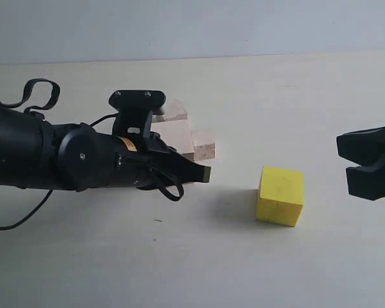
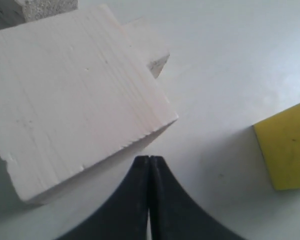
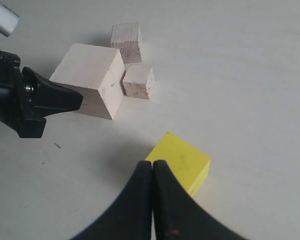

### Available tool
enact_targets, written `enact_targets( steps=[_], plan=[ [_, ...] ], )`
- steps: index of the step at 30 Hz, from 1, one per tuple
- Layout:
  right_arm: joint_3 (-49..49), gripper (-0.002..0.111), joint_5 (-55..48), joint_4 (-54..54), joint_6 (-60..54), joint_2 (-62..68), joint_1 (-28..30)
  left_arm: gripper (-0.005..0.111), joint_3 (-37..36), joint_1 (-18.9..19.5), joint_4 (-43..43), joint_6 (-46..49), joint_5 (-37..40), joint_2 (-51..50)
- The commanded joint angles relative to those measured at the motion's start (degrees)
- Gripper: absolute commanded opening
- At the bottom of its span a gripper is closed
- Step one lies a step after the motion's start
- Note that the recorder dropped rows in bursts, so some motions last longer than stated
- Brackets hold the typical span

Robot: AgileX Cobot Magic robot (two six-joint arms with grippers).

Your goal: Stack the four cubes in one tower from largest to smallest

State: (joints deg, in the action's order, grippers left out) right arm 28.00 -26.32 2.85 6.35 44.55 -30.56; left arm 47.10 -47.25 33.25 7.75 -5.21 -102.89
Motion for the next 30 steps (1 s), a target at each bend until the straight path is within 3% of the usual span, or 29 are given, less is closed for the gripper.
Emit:
enact_targets(
  steps=[1, 30],
  plan=[
    [0.6, 0.0, 0.7, -0.1, -0.2, 0.0, -0.1, 0.0, -0.5, 0.7, -0.1, 1.0, 0.8, 0.2],
    [0.6, 0.0, 0.7, -0.1, -0.2, 0.0, -0.1, 0.0, -0.5, 3.3, -0.1, 4.0, 1.9, 0.2]
  ],
)
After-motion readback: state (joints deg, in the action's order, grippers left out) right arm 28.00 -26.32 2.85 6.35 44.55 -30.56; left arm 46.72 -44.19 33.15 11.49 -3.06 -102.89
